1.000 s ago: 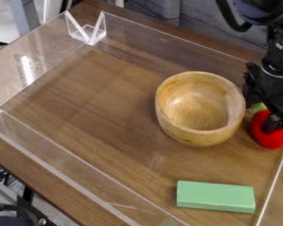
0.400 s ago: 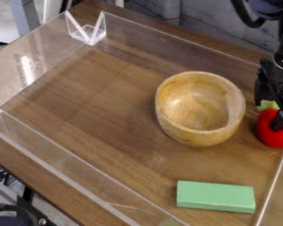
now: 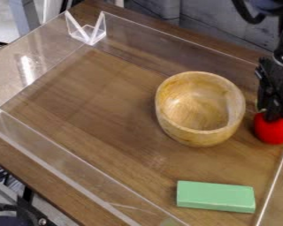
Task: Move the red fruit to the left
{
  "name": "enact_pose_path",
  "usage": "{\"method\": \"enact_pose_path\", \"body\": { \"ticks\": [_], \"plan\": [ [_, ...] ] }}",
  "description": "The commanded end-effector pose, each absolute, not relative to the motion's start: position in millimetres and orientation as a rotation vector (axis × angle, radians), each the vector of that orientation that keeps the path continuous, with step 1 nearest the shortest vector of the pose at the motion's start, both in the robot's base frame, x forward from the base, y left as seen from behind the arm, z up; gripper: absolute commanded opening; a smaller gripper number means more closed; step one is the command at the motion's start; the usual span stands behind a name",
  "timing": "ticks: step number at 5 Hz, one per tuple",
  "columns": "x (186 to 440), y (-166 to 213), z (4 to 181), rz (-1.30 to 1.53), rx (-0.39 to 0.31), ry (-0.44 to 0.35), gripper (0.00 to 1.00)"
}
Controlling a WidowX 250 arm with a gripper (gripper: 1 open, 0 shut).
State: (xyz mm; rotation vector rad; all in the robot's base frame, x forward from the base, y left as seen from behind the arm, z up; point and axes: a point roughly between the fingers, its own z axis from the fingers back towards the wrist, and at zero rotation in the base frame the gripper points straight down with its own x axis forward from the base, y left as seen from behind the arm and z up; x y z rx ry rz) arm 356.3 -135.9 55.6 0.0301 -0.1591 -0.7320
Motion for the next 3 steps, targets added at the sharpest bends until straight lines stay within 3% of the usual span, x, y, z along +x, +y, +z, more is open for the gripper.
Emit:
{"method": "enact_pose_path", "body": {
  "ticks": [1,3],
  "plan": [
    [371,-131,105.7,-0.691,0.032,-0.301,0.0],
    [376,-87,144.0,-0.56,0.056,-0.366,0.0]
  ]
}}
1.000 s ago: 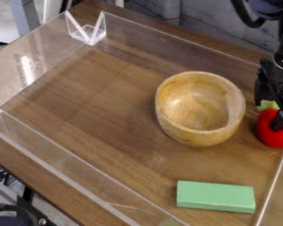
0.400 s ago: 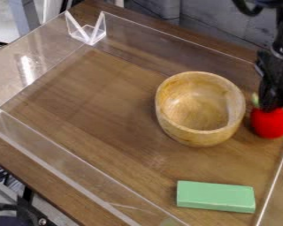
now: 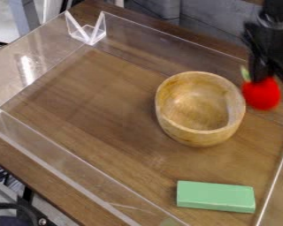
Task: Move the red fruit to the left
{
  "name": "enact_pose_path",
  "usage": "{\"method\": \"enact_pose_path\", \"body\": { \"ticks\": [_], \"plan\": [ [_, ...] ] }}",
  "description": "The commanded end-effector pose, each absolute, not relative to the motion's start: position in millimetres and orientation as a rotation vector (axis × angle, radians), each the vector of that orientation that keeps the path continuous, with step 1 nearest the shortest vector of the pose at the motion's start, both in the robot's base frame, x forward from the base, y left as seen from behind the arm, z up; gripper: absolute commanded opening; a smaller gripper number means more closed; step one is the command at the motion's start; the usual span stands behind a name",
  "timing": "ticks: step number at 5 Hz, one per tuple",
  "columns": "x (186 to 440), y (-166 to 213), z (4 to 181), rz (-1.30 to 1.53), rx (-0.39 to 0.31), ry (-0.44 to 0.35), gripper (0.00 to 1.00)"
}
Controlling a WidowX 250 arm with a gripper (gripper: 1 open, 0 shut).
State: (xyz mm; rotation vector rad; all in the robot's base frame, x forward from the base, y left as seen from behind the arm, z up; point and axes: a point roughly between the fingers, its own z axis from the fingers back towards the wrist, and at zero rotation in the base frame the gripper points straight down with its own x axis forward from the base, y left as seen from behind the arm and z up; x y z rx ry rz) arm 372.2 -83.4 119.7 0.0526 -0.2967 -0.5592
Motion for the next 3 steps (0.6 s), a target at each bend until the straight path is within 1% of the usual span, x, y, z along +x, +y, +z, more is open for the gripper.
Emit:
{"method": "enact_pose_path", "body": {
  "ticks": [1,2,3],
  "plan": [
    [371,-48,160.3,-0.453,0.071,-0.378,0.0],
    [369,-6,154.5,-0.379,0.073,-0.372,0.0],
    [370,27,137.9,-0.323,0.068,-0.355,0.0]
  ]
}}
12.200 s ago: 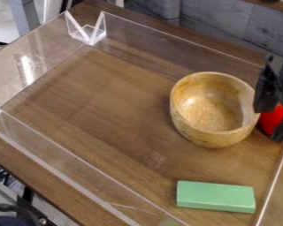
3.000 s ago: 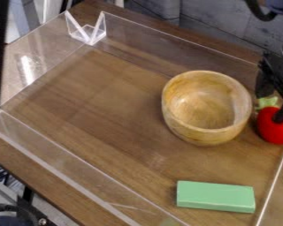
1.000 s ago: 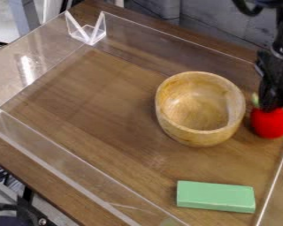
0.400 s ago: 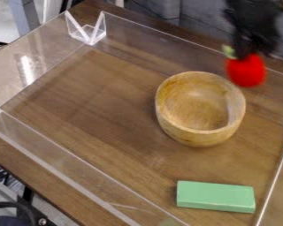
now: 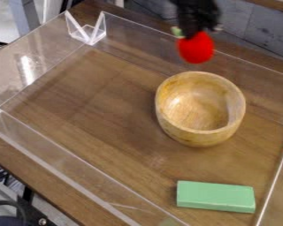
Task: Move the red fruit to the left
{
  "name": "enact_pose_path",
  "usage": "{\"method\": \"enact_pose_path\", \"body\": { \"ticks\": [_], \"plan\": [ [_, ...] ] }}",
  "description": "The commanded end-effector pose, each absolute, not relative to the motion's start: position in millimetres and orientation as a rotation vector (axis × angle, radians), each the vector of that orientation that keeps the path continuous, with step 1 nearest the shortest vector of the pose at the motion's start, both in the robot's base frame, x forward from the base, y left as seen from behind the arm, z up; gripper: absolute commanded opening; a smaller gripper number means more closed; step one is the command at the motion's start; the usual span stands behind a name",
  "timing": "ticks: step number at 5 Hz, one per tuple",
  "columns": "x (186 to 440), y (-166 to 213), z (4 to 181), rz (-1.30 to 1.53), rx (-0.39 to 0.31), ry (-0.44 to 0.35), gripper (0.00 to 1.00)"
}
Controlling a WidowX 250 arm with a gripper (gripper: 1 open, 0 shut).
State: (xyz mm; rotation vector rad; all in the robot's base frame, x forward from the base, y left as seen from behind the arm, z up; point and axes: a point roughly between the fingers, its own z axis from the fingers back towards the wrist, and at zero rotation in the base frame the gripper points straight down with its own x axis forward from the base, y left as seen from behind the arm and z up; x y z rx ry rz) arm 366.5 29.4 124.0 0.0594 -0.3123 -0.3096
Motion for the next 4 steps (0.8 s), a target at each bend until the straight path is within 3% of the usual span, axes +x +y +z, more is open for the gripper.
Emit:
{"method": "enact_pose_path", "body": {
  "ticks": [1,4],
  "plan": [
    [372,41,126.0,-0.283,0.07,-0.333,0.0],
    [372,52,81.2,-0.245,0.081,-0.284,0.0]
  ]
}}
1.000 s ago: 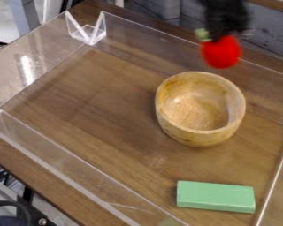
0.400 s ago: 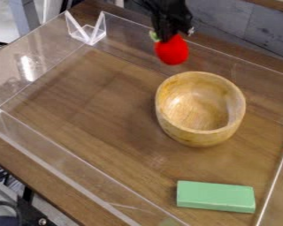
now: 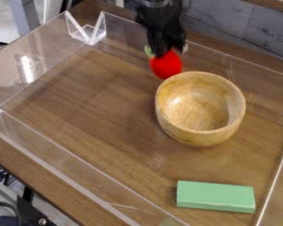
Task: Move the red fruit to the left
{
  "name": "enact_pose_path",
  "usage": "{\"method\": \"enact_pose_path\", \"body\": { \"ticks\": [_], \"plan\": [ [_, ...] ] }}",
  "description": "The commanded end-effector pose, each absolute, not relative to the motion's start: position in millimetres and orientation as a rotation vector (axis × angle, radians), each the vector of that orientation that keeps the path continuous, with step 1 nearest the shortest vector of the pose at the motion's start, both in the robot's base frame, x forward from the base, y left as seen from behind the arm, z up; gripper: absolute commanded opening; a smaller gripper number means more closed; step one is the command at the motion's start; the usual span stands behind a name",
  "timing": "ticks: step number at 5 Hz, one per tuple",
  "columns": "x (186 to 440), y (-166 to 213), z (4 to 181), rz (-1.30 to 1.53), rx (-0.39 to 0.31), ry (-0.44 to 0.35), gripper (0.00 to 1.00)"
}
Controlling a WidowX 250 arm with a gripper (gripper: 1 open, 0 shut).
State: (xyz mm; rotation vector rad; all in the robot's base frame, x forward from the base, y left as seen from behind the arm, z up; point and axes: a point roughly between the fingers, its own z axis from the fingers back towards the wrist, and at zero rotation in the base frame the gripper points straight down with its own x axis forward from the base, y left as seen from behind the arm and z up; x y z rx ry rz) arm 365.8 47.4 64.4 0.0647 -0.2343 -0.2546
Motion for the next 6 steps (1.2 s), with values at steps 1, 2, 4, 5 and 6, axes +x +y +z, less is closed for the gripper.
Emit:
{"method": "enact_pose_path", "body": {
  "ticks": [1,2,4,5,6],
  "plan": [
    [373,51,63.5,-0.233,0.087,-0.277,0.0],
    [373,54,52.7,-0.218,0.088,-0.273,0.0],
    [370,45,43.3,-0.204,0.079,-0.273,0.0],
    [371,35,41.5,-0.205,0.072,-0.274,0.0],
    [371,39,49.2,-0.185,0.068,-0.274,0.0]
  ]
}}
